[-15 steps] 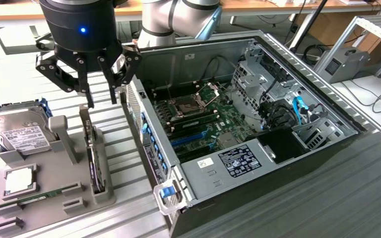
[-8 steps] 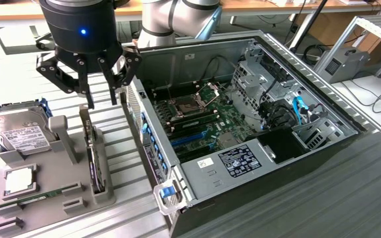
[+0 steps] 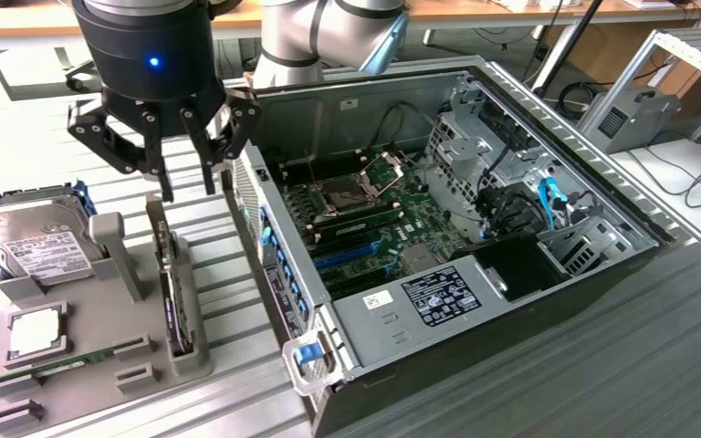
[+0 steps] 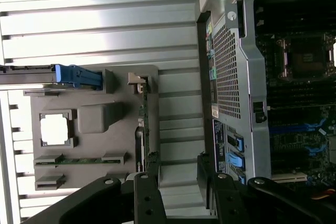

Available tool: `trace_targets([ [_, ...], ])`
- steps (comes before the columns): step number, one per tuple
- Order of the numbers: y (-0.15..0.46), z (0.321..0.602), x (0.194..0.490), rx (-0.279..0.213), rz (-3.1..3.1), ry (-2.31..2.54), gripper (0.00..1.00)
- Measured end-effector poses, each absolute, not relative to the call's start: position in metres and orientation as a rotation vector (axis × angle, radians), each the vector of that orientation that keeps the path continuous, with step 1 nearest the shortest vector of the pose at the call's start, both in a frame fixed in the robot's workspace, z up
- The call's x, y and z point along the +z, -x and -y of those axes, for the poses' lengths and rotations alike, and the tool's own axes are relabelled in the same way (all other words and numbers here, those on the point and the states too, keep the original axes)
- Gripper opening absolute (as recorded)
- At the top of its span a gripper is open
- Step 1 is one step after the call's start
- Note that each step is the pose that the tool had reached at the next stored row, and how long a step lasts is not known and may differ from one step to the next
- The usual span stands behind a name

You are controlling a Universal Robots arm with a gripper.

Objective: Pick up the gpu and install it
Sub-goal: 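Pick up the gpu and move the gpu toward the slot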

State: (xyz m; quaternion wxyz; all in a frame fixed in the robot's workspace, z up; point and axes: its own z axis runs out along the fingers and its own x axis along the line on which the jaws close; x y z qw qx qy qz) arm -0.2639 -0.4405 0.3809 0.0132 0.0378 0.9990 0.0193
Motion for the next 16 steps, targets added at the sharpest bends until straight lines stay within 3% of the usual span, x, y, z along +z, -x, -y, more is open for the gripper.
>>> trace_targets([
  [16,0.2659,0.4405,0.3770,0.060,-3.112,-0.118,0.42],
])
